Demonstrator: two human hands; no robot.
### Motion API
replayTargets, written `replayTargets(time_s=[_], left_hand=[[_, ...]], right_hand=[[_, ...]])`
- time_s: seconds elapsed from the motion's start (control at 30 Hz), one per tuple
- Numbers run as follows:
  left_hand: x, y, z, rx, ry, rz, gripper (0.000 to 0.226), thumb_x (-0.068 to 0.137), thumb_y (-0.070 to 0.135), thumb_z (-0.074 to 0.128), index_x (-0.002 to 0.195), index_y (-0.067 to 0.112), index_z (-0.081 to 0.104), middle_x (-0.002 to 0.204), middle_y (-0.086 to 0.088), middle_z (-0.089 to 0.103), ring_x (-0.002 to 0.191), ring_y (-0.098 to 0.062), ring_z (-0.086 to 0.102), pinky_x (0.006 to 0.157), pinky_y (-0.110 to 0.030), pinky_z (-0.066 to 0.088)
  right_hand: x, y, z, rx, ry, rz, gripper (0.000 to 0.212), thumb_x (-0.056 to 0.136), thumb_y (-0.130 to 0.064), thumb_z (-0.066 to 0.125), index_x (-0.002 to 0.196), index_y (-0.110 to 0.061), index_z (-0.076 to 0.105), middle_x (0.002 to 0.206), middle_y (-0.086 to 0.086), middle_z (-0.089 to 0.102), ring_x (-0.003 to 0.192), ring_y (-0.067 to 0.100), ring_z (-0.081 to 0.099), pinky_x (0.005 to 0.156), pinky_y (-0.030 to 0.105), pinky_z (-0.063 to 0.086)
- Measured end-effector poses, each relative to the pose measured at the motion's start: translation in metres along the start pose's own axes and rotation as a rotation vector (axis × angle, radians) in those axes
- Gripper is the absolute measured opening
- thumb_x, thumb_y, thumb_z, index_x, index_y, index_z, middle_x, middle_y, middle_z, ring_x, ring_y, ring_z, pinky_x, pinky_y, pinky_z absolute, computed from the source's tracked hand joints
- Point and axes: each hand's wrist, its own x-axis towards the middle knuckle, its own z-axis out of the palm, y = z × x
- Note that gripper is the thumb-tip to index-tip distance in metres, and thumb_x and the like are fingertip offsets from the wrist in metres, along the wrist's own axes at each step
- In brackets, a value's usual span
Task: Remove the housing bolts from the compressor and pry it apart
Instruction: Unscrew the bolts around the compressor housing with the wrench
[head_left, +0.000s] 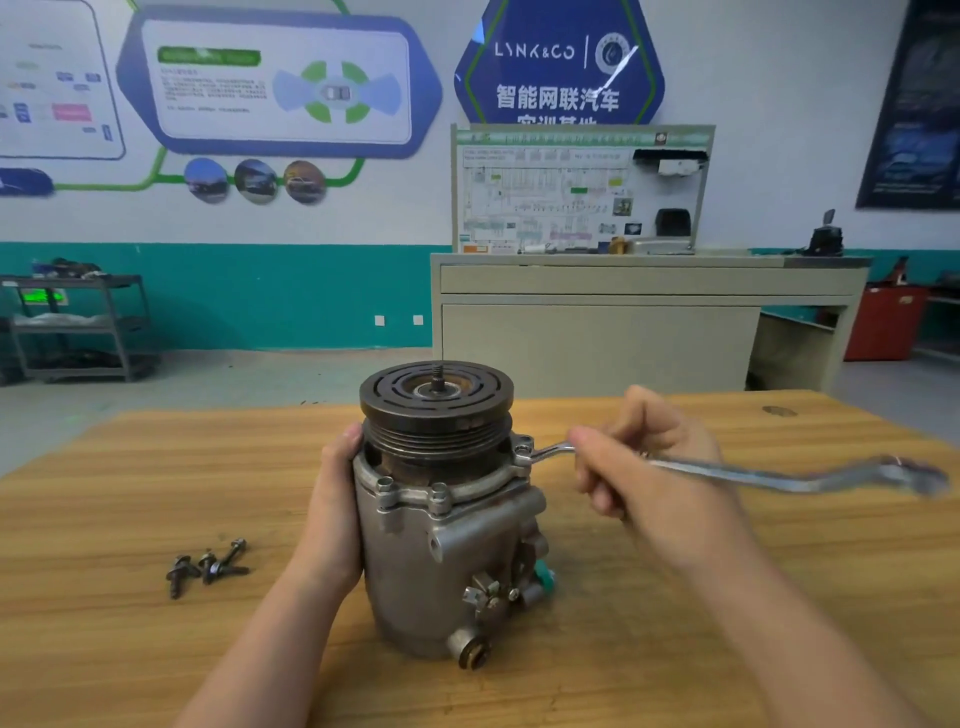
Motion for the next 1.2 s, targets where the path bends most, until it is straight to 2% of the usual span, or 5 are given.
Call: replayTargets(time_s=[0.2, 0.33, 0.63, 1.0, 1.2], left_hand=[[0.001, 0.000, 0.000, -0.005, -0.002, -0.010, 0.048, 0.082, 0.057, 0.038, 0.089, 0.030, 0.077, 0.097, -0.008, 0.075, 0.089, -0.020, 0.072, 0.073, -0.034, 0.050], [0.002, -0.001, -0.002, 0.010, 0.014, -0.024, 0.050, 0.070, 0.065, 0.045, 0.085, 0.029, 0.077, 0.095, -0.009, 0.075, 0.087, -0.020, 0.072, 0.072, -0.034, 0.050], [0.000, -0.001, -0.001, 0.005, 0.015, -0.003, 0.045, 0.079, 0.059, 0.039, 0.082, 0.034, 0.076, 0.090, -0.003, 0.076, 0.082, -0.015, 0.072, 0.072, -0.035, 0.048], [0.000, 0.002, 0.000, 0.014, -0.011, 0.023, 0.049, 0.076, 0.062, 0.043, 0.091, 0.029, 0.075, 0.099, -0.011, 0.074, 0.090, -0.023, 0.071, 0.072, -0.033, 0.053], [0.000, 0.000, 0.000, 0.003, 0.004, 0.004, 0.047, 0.080, 0.058, 0.040, 0.090, 0.030, 0.076, 0.101, -0.010, 0.074, 0.093, -0.022, 0.071, 0.078, -0.039, 0.048]], right_hand=[[0.054, 0.022, -0.010, 0.598, -0.260, 0.486, 0.035, 0.072, -0.004, 0.061, 0.050, -0.017, 0.037, 0.041, 0.003, 0.043, 0.029, 0.004, 0.034, 0.032, 0.012, 0.020], [0.058, 0.022, 0.000, 0.813, -0.055, 0.441, 0.034, 0.064, -0.002, 0.064, 0.051, -0.019, 0.037, 0.039, 0.001, 0.043, 0.027, 0.002, 0.032, 0.026, 0.011, 0.020], [0.005, 0.001, 0.005, 0.213, 0.253, 0.027, 0.049, 0.091, -0.006, 0.059, 0.047, -0.021, 0.043, 0.044, 0.007, 0.052, 0.032, 0.010, 0.039, 0.034, 0.015, 0.026], [-0.027, -0.017, 0.053, -0.709, 0.099, -0.453, 0.053, 0.090, -0.010, 0.060, 0.056, -0.034, 0.028, 0.058, -0.023, 0.048, 0.043, -0.007, 0.044, 0.039, -0.001, 0.026], [-0.008, -0.004, 0.011, -0.075, 0.101, 0.009, 0.028, 0.080, -0.016, 0.066, 0.058, -0.016, 0.049, 0.052, 0.007, 0.057, 0.043, 0.010, 0.050, 0.039, 0.015, 0.039]])
